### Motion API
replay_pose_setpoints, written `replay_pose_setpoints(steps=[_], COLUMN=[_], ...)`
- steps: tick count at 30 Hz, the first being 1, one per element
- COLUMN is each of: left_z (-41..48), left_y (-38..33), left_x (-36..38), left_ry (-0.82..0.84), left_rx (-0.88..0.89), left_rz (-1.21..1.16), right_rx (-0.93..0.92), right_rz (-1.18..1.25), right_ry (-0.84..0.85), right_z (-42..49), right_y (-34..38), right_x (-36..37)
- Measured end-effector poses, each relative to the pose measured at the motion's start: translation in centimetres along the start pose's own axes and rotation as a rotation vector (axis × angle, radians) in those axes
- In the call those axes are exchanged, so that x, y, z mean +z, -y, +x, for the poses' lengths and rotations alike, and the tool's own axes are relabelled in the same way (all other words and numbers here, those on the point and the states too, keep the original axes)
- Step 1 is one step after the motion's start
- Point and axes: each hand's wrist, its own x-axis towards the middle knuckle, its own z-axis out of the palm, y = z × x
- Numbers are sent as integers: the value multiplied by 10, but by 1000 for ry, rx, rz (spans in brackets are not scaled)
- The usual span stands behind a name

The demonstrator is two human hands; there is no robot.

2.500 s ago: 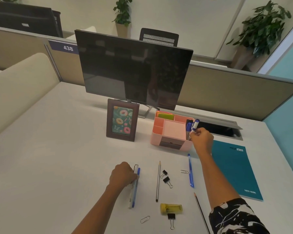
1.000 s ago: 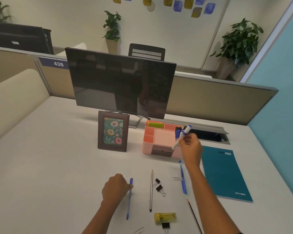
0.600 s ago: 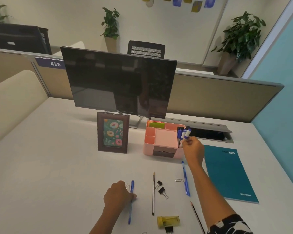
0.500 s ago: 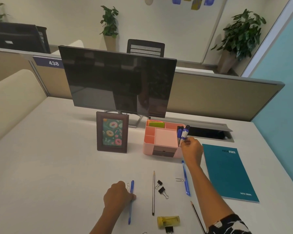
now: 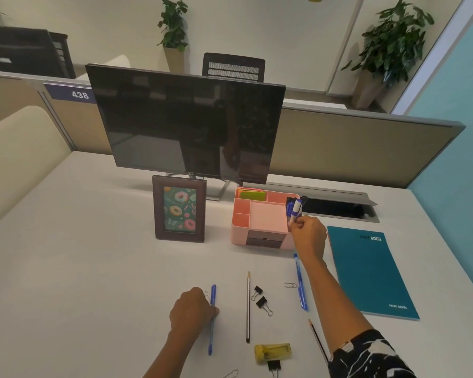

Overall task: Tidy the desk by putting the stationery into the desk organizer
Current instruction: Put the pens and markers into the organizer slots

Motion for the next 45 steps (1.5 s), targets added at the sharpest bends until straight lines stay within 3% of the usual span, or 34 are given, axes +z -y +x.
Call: replay_pose_setpoints(steps=[12,22,32,39,45], left_z=[-3,-4,37,67,83], left_y=[-2,-53,-113,-139,-155], left_x=[-7,-59,-111,-121,-108], left_ry=[-78,-364,-572,-566,-520], left_rx=[76,354,468,428,370], left_rz=[-201,-513,-641,-686,-580], right_rx=[-26,121,109,105,53], right_rz=[218,-244,-215,-70,59], right_ry=[-128,234,151,20,-37], right_z=[-50,-128,-142,-142,-147], right_y=[-21,-94,-96,-87,-79], right_x=[-24,-19,-23,-31,-33])
